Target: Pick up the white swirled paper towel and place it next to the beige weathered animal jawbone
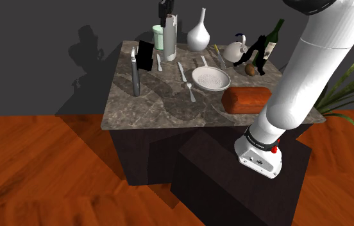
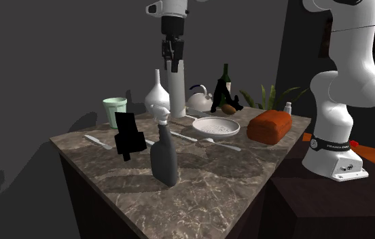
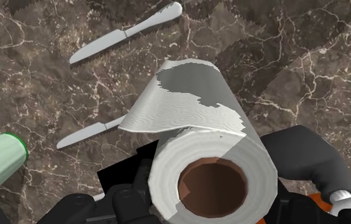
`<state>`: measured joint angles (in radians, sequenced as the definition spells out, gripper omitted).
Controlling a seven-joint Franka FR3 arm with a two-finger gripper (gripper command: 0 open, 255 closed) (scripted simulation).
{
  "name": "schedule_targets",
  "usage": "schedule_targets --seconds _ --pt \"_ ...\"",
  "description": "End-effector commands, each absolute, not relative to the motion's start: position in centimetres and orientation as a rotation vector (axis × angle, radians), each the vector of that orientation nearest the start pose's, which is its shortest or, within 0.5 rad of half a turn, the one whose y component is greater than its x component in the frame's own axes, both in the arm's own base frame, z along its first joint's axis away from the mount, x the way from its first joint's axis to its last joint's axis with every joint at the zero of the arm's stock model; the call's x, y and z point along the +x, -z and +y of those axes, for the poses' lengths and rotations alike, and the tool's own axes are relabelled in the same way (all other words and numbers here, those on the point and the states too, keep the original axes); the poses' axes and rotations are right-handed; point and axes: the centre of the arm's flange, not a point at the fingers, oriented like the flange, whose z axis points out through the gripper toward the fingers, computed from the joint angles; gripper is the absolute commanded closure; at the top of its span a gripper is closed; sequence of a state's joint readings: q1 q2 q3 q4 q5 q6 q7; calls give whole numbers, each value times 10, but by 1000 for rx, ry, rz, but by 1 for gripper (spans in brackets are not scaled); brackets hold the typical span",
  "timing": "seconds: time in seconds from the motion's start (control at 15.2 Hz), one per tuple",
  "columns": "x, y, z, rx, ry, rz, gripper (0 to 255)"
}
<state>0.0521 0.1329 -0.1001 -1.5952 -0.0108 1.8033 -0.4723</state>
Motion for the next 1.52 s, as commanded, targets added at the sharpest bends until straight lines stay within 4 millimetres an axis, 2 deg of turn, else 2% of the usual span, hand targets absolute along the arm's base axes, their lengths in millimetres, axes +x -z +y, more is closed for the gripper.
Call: schedule_targets --seconds 0.0,1.45 --pt "611 -568 -27 -3110 106 -675 255" --pt "611 -684 -27 -3110 106 -675 255"
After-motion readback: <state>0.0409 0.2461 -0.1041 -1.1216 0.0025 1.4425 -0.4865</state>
